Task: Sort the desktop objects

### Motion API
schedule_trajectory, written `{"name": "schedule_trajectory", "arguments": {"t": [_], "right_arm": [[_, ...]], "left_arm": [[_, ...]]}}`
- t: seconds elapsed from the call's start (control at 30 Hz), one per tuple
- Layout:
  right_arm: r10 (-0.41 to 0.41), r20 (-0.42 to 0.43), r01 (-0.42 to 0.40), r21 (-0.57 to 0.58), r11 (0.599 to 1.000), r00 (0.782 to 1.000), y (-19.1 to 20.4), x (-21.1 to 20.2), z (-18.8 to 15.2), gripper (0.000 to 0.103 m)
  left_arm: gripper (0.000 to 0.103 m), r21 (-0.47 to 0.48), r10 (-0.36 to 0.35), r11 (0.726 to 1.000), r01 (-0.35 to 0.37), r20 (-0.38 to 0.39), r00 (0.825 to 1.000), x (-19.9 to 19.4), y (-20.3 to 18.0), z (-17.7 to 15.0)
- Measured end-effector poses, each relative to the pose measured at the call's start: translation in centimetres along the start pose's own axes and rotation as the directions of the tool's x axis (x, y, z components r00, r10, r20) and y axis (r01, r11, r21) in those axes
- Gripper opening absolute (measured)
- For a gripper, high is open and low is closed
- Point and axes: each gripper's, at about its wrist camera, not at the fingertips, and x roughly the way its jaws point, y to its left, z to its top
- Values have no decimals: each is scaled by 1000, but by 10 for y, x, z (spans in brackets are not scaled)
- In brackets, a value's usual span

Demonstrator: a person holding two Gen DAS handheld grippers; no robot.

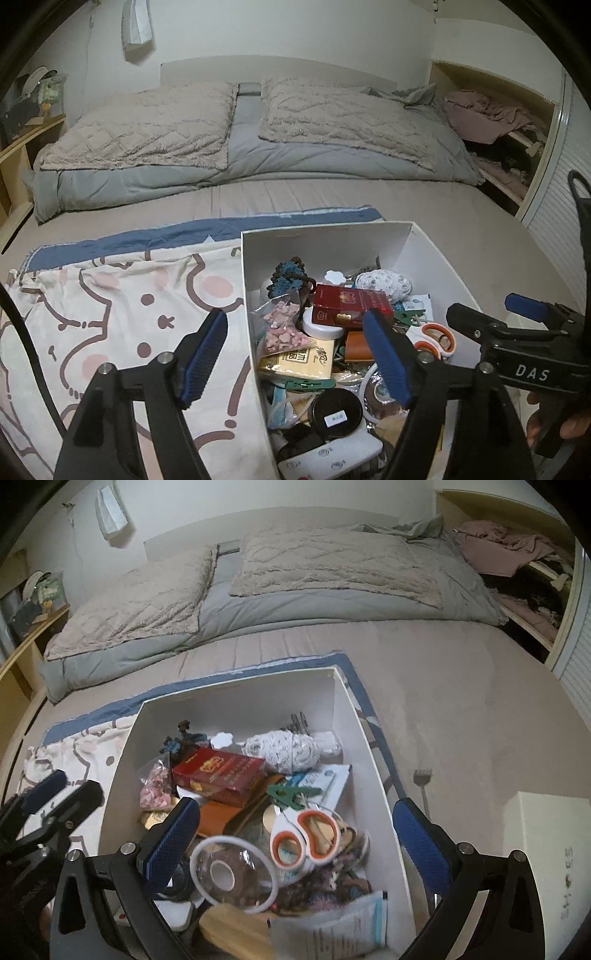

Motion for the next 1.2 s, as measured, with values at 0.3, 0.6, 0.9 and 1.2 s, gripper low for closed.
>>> {"name": "schedule_trajectory", "arguments": {"t": [0.3,0.6,0.9,1.2], "right_arm": [[-39,45,39,-8,999,998,16,-40,-4,103],[-32,101,33,0,999,994,35,-77,-15,103],[-27,178,32,-23,999,984,52,-117,-28,103],[-32,242,48,-59,997,970,74,-157,-52,103]], "left_arm": [[91,-1,-26,1000,26,44,999,-40,16,3],[94,-24,-33,999,35,73,997,-75,44,7],[99,-34,0,999,4,119,993,-117,85,6],[100,-13,29,1000,-27,149,988,-158,116,-4]]}}
